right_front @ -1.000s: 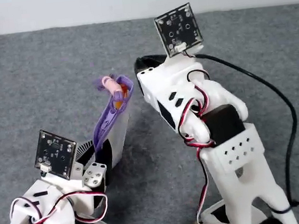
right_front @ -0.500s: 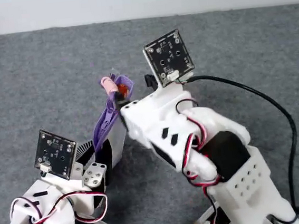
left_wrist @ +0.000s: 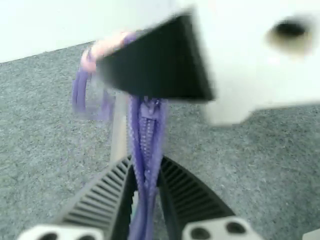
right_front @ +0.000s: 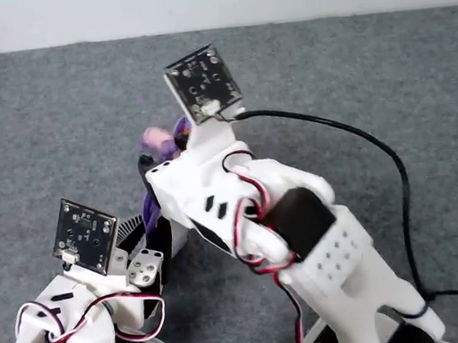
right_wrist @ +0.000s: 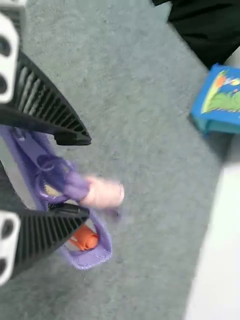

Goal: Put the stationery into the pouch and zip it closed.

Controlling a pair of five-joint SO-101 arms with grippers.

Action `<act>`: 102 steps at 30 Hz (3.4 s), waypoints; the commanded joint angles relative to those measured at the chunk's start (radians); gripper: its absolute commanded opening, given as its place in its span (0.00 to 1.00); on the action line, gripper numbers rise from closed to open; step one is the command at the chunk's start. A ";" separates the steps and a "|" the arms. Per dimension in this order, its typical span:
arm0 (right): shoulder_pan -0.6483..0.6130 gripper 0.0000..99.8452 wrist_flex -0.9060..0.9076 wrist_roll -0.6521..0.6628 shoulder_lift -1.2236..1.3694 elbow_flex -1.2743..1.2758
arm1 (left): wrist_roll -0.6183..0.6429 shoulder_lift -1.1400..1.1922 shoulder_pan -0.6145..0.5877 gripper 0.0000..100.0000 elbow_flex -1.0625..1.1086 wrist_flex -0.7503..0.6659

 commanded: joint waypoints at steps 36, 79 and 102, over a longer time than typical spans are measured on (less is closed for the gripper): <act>0.478 0.01 -0.854 0.262 0.016 0.497 | 0.011 0.002 0.005 0.01 -0.001 -0.006; 0.763 0.01 -0.865 0.259 0.088 0.595 | 0.097 0.002 -0.443 0.27 -0.045 -0.023; 0.786 0.21 -0.145 0.256 -0.423 0.598 | 0.092 -0.206 -0.608 0.24 0.091 -0.028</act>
